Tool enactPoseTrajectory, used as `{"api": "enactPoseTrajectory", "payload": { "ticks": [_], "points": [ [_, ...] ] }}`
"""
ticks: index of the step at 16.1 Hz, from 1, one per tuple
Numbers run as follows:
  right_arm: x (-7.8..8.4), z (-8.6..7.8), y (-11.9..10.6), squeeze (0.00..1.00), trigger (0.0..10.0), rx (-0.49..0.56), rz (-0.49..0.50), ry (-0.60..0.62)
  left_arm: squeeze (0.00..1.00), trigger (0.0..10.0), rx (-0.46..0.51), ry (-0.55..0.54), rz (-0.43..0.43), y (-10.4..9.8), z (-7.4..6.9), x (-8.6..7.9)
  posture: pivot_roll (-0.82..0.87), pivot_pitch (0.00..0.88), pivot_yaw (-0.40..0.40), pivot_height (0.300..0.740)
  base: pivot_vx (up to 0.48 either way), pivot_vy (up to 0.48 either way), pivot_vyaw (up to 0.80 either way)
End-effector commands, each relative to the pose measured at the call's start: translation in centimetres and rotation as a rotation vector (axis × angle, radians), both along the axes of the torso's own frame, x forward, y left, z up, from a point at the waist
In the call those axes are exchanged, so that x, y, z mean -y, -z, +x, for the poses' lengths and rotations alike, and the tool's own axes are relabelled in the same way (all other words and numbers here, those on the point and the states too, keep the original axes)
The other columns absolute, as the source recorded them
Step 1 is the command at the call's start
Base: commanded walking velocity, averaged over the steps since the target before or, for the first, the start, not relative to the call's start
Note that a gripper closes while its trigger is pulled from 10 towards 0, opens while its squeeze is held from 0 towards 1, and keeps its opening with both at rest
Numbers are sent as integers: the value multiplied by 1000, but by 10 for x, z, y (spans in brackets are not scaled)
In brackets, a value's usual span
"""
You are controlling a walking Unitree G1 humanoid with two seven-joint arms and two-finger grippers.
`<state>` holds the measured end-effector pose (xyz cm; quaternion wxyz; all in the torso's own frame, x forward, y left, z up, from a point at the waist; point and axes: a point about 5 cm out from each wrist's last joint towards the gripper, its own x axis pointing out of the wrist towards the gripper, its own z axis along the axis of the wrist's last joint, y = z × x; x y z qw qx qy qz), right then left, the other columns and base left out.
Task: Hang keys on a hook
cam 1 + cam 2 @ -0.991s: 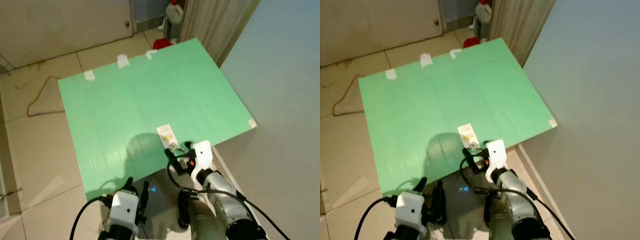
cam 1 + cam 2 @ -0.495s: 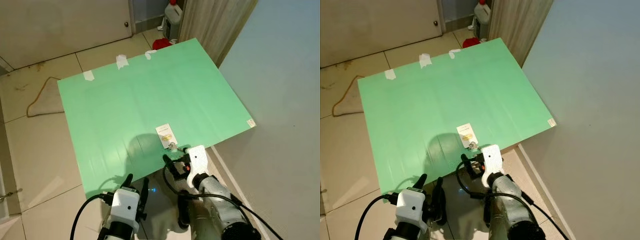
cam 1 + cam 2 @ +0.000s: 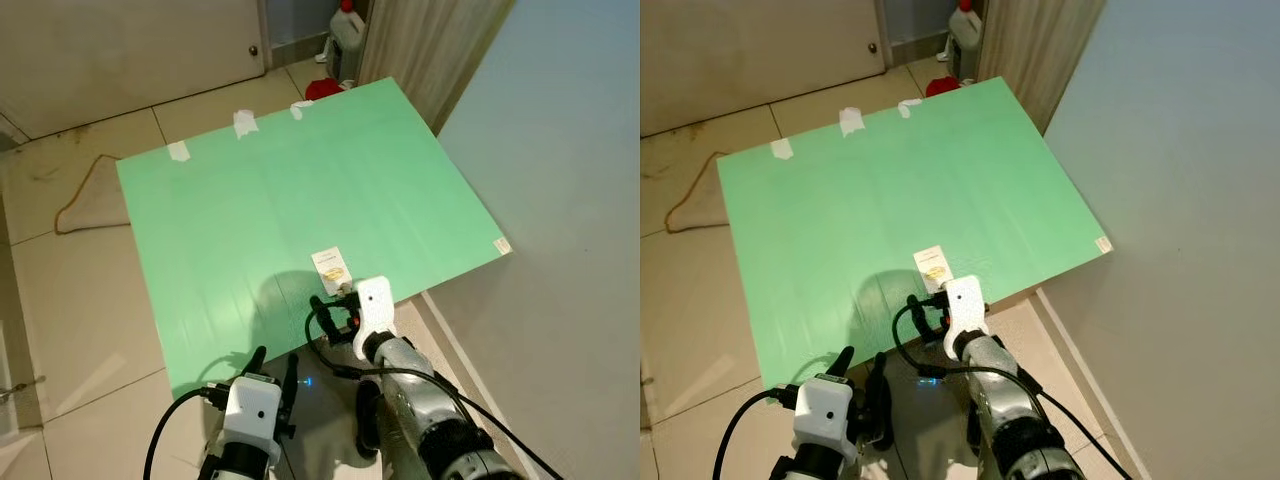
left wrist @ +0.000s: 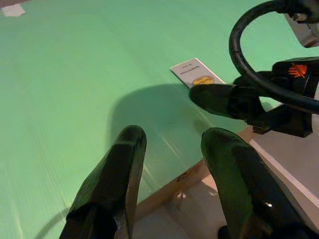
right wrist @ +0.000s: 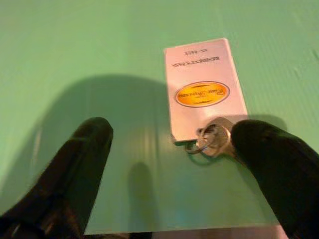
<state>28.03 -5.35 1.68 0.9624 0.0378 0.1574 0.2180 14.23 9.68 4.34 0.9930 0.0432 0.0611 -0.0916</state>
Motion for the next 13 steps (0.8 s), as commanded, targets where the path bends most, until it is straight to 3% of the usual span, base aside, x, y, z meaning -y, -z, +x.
{"api": "enactPoseTrajectory", "payload": {
  "ticks": [1,2,3,4,5,6,13],
  "points": [
    [-5,-9,11,0,10000,-47,-13,7,0,10000,-40,9,6,7,-9,5,100,355,-54,740,0,0,0],
    [-5,-8,11,0,10000,-47,-25,11,0,10000,-39,8,7,7,-8,5,99,355,-55,740,0,0,0],
    [-4,-9,14,0,5137,-54,-48,12,0,10000,-39,3,9,8,-8,4,100,358,-56,740,0,0,0],
    [-5,-9,16,0,7020,-57,-59,10,0,10000,-39,-1,12,8,-7,3,99,360,-57,740,0,0,0],
    [-5,-10,17,0,6353,-58,-66,8,0,10000,-39,-3,15,8,-7,2,99,360,-57,740,0,0,0],
    [-4,-11,18,0,0,-58,-74,5,0,10000,-39,-4,17,8,-7,2,95,363,-58,740,0,0,0],
    [-5,-7,17,0,0,-64,-68,36,0,10000,-31,1,12,7,-4,6,92,368,-57,740,0,0,0]
  ]
}}
